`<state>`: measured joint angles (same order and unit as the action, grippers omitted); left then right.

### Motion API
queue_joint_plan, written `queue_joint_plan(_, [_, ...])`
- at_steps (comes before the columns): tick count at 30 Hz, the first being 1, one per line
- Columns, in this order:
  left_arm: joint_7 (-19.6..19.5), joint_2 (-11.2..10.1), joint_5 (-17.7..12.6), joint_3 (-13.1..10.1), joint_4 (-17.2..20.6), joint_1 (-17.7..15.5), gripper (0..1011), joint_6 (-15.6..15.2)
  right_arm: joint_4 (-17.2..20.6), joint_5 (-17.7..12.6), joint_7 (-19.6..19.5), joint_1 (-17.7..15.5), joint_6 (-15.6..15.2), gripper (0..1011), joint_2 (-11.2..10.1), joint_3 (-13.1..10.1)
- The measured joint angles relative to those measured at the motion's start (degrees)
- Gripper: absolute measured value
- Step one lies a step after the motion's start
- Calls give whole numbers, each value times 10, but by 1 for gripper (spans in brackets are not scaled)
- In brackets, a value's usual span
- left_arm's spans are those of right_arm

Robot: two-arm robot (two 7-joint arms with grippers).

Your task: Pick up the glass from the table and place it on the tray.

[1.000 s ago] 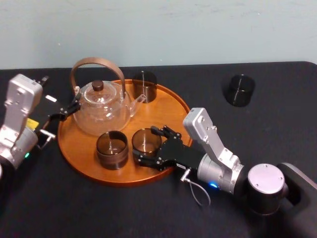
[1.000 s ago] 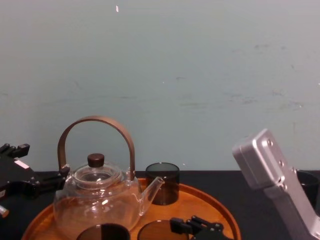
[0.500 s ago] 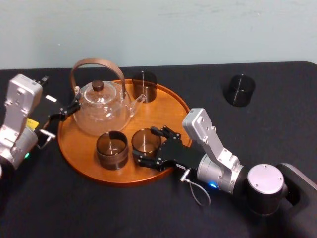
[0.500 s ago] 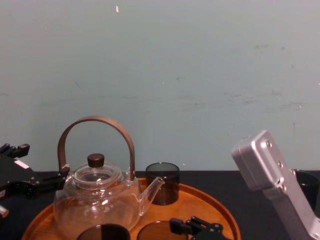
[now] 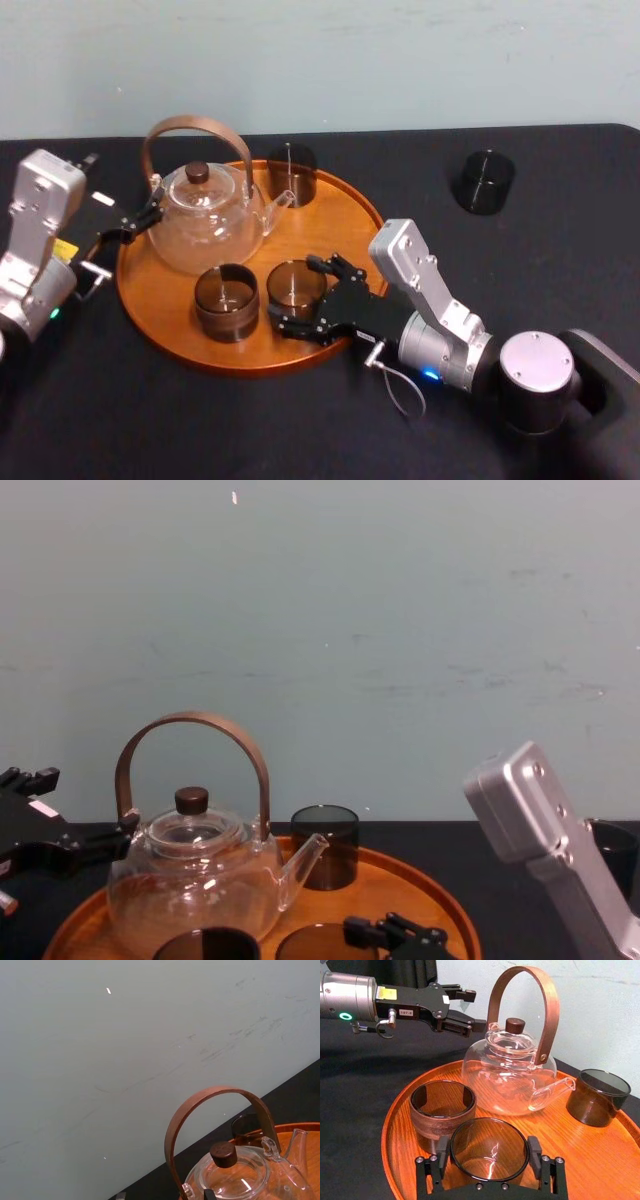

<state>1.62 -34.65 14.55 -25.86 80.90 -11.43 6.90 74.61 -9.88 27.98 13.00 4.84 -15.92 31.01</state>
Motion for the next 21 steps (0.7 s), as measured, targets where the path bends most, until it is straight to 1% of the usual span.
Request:
queue_joint_plan(3, [0, 0, 0, 0, 0, 0, 1010, 0, 0, 0, 0, 0, 0, 1002, 0, 0])
queue_joint_plan(8, [0, 0, 0, 0, 0, 0, 1010, 0, 0, 0, 0, 0, 0, 1002, 0, 0])
queue_joint_plan(14, [0, 0, 0, 0, 0, 0, 1010, 0, 2, -7, 4, -3, 4, 1002, -2, -4])
queue_joint_plan(17, [0, 0, 0, 0, 0, 0, 1010, 0, 12, -7, 5, -7, 5, 1002, -9, -5])
queue_joint_plan(21, [0, 0, 0, 0, 0, 0, 1009, 0, 37, -6, 2, -18, 4, 1002, -23, -10])
